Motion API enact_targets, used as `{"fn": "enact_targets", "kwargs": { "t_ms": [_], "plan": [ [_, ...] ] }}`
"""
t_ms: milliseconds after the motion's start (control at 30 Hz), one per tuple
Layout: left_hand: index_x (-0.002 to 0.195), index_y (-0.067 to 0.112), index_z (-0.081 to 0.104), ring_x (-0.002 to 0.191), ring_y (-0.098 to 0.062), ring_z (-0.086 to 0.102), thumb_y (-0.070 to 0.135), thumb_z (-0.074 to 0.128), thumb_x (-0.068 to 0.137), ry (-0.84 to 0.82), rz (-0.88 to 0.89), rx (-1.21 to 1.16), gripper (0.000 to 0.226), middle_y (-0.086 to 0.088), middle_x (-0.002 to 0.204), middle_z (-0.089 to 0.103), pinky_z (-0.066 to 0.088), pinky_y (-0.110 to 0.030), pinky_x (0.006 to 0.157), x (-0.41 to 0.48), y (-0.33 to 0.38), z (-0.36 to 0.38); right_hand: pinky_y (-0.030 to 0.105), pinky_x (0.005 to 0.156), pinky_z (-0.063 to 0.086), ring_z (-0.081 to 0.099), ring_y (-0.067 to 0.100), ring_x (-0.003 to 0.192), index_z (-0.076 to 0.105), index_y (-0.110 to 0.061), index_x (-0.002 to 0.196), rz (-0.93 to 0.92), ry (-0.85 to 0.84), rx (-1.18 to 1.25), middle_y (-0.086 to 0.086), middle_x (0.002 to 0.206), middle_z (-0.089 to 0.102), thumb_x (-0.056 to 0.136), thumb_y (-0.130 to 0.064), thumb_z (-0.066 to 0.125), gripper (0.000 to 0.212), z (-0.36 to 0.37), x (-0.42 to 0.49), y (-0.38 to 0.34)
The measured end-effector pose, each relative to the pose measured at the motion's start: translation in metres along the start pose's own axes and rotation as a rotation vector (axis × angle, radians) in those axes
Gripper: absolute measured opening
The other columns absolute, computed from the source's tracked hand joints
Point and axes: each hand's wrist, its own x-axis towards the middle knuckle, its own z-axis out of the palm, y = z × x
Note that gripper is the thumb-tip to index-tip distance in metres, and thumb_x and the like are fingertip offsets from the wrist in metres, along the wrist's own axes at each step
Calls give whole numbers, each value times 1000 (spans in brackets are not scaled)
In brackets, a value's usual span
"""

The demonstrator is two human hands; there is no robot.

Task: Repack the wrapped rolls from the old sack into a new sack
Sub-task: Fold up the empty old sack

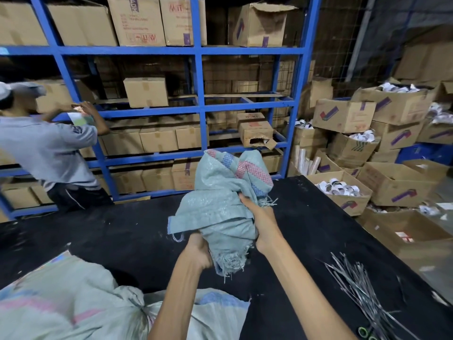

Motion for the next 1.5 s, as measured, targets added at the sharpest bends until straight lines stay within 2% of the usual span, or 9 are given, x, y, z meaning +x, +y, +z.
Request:
{"fn": "enact_targets", "kwargs": {
  "t_ms": [200, 367, 500, 633, 700, 900, 1167, 1300, 1500],
  "plan": [
    [133, 8, 64, 125, -43, 58, 62, 59, 85, -165, 67, -100, 72, -22, 136, 61, 41, -57, 108, -3, 19, -13, 54, 78, 61, 76, 33, 92, 71, -12, 118, 34, 158, 110, 15, 107, 76, 65, -37, 92, 63, -15, 19, -9],
    [108, 21, 75, 105, -33, 69, 64, 59, 83, 117, 406, 89, 52, -12, 112, 74, 51, -53, 99, -5, 4, 11, 60, 79, 59, 76, 33, 90, 70, -16, 119, 84, 264, 226, 13, 105, 76, 59, -47, 92, 71, -21, 23, 10],
    [99, 18, 51, 94, -28, 63, 64, 61, 82, 744, 932, 527, 50, -1, 96, 61, 47, -40, 77, -9, -10, 5, 60, 84, 58, 75, 33, 90, 73, -15, 108, 94, 282, 299, 12, 101, 77, 69, -45, 88, 52, -24, 16, 13],
    [144, 44, 36, 145, -13, 28, 76, 58, 78, 448, 1272, 1003, 76, 15, 149, 39, 20, -36, 120, -24, -5, -7, 54, 84, 60, 74, 31, 90, 69, -14, 110, 10, 320, 117, 11, 99, 75, 72, -37, 87, 48, -40, 2, 4],
    [144, 64, 20, 153, -7, 2, 87, 51, 72, 288, 1168, 1377, 81, 25, 161, 14, -9, -39, 121, -21, 5, -2, 52, 85, 60, 75, 29, 91, 69, -16, 116, -20, 180, -66, 10, 101, 77, 74, -35, 86, 50, -41, -13, 5],
    [134, 40, 52, 113, -13, 67, 65, 81, 63, -233, 532, 778, 81, 4, 131, 64, 54, -39, 96, -40, 9, -6, 44, 94, 57, 73, 22, 105, 72, -19, 120, -35, -212, -169, 6, 112, 76, 97, -23, 66, 24, -29, -64, 3],
    [92, 17, 72, 80, -18, 70, 18, 82, 79, 148, 538, 401, 16, -1, 89, 75, 52, -27, 62, -79, -53, -19, 42, 89, 56, 69, 20, 98, 64, -24, 110, -236, 26, -471, -2, 101, 72, 85, -48, 65, 34, -26, -109, 26],
    [87, 20, 73, 82, -17, 70, 19, 85, 74, 282, 629, 404, 17, 4, 85, 74, 54, -28, 66, -90, -72, -39, 33, 69, 43, 56, 19, 77, 49, -28, 101, -412, 246, -587, -4, 82, 60, 82, -52, 56, 31, -35, -141, 49],
    [104, 23, 74, 90, -12, 72, 33, 83, 69, 430, 746, 227, 37, 8, 98, 75, 59, -32, 75, -98, -95, -32, 30, 106, 36, 40, 2, 133, 38, -49, 146, -425, 245, -669, -17, 148, 42, 86, -75, 54, 67, -65, -207, 82]
  ]
}}
